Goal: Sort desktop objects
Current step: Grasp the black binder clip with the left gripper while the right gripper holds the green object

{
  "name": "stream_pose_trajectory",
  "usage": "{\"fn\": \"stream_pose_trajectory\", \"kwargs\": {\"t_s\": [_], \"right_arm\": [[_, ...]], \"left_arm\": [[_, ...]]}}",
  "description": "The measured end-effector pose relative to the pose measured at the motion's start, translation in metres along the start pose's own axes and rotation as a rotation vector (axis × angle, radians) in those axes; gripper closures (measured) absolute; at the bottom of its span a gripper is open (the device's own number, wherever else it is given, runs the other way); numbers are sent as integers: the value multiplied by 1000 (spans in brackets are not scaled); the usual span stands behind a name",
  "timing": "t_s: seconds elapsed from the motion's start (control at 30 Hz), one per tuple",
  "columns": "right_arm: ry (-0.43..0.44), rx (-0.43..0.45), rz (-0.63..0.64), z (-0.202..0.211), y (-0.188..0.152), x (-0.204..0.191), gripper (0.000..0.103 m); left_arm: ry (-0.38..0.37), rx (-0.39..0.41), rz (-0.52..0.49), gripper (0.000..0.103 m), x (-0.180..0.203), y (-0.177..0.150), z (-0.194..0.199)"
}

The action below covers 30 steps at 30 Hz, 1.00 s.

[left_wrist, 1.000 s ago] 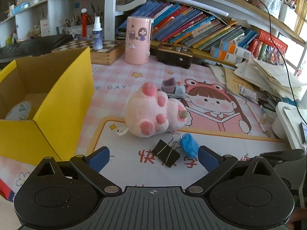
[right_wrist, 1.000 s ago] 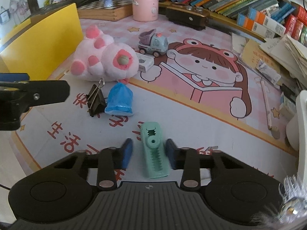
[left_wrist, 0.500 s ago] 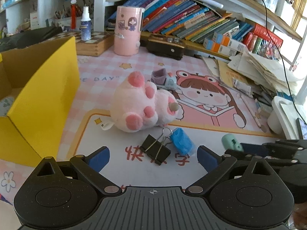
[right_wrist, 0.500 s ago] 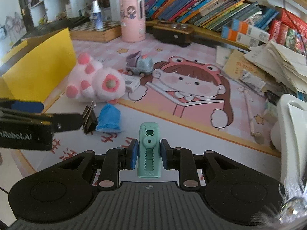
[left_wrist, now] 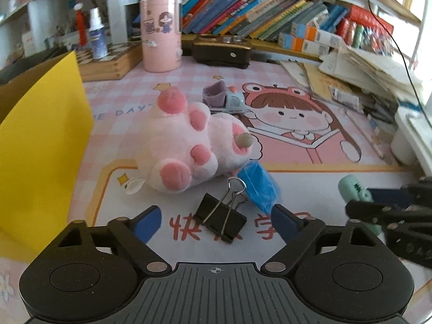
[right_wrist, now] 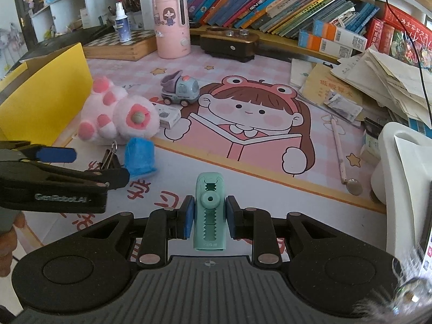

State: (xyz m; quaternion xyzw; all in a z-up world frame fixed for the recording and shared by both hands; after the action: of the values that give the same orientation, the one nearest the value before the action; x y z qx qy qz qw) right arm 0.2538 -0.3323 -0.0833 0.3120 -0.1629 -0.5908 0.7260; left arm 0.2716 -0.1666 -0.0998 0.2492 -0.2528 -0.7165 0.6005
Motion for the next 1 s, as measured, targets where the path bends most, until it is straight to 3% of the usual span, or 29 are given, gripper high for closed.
{"fn": "stream_pose_trajectory", "kwargs": {"t_s": [0.07,0.33,0.4,0.47,1.0], "right_arm": [[-2,-1,-2,0,0,1,80],[-7,-12,-18,-4,1,3,80],[-7,-10,-13,-4,1,2,80],[-7,-10,-7,-5,2,0,80],[-17,-4,2,1,-1,-10,80]], "left_arm": [[-5,-2,-15,26,-1,0,0],[-20,-9,-90,34,0,-2,-6],[-30,-1,-110,40,3,-1,-8],[-41,1,-126,55,6,-1,-10],[-86,42,-118,57,7,-1,8]]}}
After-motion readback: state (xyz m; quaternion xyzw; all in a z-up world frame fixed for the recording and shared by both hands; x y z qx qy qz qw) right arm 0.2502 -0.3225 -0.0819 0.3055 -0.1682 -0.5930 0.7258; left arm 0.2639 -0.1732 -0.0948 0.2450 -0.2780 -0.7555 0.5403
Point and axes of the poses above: each gripper's, at about its wrist camera, not at the fingertips, and z roughly against the way its jaws point, x to its right, y to its top, the point moved 5 cm from there along -z, roughly the way its jaws point, and after that the axes turned 8 degrees about -z, right-handed, at the moved point
